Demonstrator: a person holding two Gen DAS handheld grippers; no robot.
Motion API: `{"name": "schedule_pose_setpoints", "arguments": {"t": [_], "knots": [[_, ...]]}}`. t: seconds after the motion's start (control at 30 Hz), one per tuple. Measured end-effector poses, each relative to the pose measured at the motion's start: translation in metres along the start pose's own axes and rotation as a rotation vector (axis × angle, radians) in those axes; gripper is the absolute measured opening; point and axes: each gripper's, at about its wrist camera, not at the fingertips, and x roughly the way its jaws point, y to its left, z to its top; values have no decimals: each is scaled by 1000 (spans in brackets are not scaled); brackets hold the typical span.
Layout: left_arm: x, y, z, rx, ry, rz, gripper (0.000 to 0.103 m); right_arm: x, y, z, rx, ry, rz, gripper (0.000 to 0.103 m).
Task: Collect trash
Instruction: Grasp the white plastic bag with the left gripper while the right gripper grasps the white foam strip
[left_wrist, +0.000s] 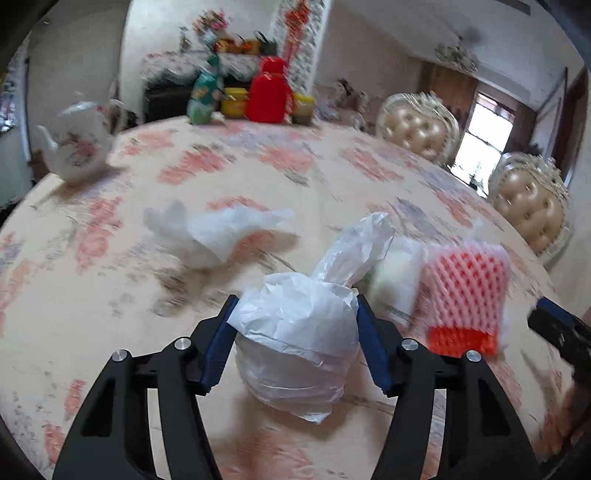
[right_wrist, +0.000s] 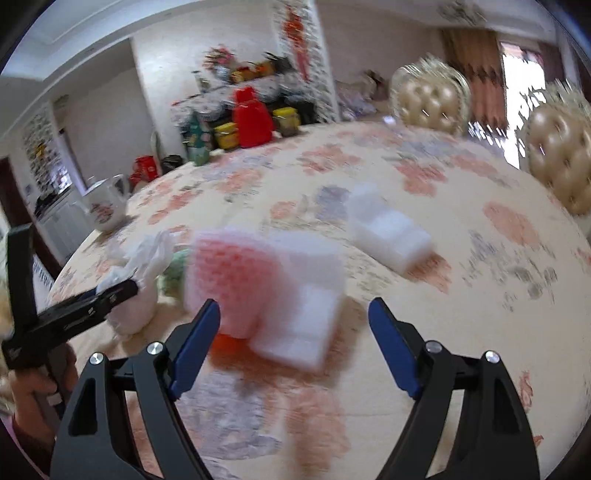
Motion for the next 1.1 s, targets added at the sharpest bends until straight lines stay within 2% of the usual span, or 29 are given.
{"name": "schedule_pose_setpoints", "arguments": {"t": [0.2,0.3,0.4,0.5,0.57,0.67,0.73,0.77,0.8,0.83,0.93,0.97,1.1], "knots": [[-22,27,10,-63,-125,74,58,13,51,0,-83,33,132,41],[-32,37,13,-89,-174,107,58,26,77,1,-122,61,172,38],[-39,43,13,-114,-217,105,58,44,97,4,-141,93,192,37],[-43,46,11,-129,-230,94,58,69,99,6,-122,136,124,36],[-41,48,11,-142,-219,79,58,83,91,10,-96,156,24,36],[-41,49,10,-151,-213,69,58,97,79,14,-41,176,-11,34],[-40,48,8,-152,-211,63,58,102,81,18,-43,166,-14,37],[-39,48,8,-152,-205,60,58,104,83,20,-40,167,-5,43],[-38,48,8,-154,-199,56,58,107,86,23,-36,167,6,53],[-38,48,8,-158,-199,52,58,111,90,25,-47,164,-8,55],[-40,49,7,-165,-207,46,58,128,95,26,-58,196,-44,53],[-41,50,7,-167,-210,42,58,134,93,26,-42,219,-52,47],[-39,51,9,-168,-206,32,58,125,87,23,-61,211,-32,35]]}}
